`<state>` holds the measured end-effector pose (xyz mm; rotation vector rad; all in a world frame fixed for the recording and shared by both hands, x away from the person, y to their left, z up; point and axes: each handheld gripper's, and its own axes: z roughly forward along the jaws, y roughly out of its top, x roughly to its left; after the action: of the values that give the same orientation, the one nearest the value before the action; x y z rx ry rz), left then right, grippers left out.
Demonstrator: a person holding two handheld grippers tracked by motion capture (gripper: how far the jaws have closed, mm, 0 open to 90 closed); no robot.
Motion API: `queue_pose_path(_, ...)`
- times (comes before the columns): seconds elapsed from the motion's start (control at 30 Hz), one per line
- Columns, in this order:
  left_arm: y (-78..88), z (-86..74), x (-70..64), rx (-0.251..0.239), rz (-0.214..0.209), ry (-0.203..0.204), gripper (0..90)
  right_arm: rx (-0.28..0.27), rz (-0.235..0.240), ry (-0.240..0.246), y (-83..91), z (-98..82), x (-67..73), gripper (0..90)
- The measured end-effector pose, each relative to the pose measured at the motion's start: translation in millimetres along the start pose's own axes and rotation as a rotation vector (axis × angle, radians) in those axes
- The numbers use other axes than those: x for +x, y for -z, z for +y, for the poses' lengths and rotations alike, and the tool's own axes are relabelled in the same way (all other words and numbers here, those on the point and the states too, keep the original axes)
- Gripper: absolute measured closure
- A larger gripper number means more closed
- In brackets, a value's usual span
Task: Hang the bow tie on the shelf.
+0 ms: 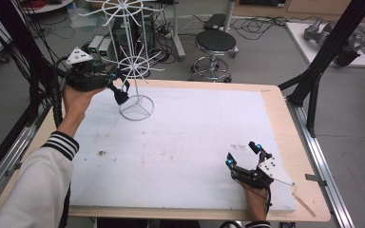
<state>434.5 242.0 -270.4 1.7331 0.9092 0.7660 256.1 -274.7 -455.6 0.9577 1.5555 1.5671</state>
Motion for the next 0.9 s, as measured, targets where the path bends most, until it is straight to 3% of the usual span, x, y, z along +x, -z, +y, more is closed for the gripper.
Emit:
queue_pose_path(0.17, 7.9, -0.8, -0.9, -0.034, -0.019, -0.005, 29.8, 0.0, 0.0, 0.001, 0.0, 0.0, 0.0, 9.0)
queue_pose_path(0.23, 13.6, -4.8, -1.8, -0.075, -0.024, -0.019, 25.4, -0.002, -0.001, 0.004, -0.1, 0.0, -0.2, 9.1)
queue_pose_path(0.3, 22.2, -13.3, -1.9, -0.119, -0.042, -0.015, 25.2, 0.0, -0.001, 0.0, 0.0, 0.0, 0.1, 9.1)
queue_pose_path(0.43, 38.5, -35.9, -2.4, -0.161, -0.058, 0.017, 20.6, 0.0, -0.001, 0.0, 0.0, 0.0, 0.1, 9.0)
queue_pose_path(0.63, 63.2, -87.0, -12.6, -0.215, -0.124, 0.043, 17.2, 0.001, -0.001, 0.0, 0.1, 0.0, 0.4, 9.1)
queue_pose_path(0.8, 78.6, -136.6, -30.3, -0.252, -0.191, 0.007, 16.9, 0.001, -0.001, 0.002, 0.1, 0.1, 0.4, 9.1)
queue_pose_path(0.9, 85.6, -164.1, -33.4, -0.28, -0.195, 0.022, 16.7, 0.002, -0.002, 0.002, 0.2, 0.0, 0.4, 9.1)
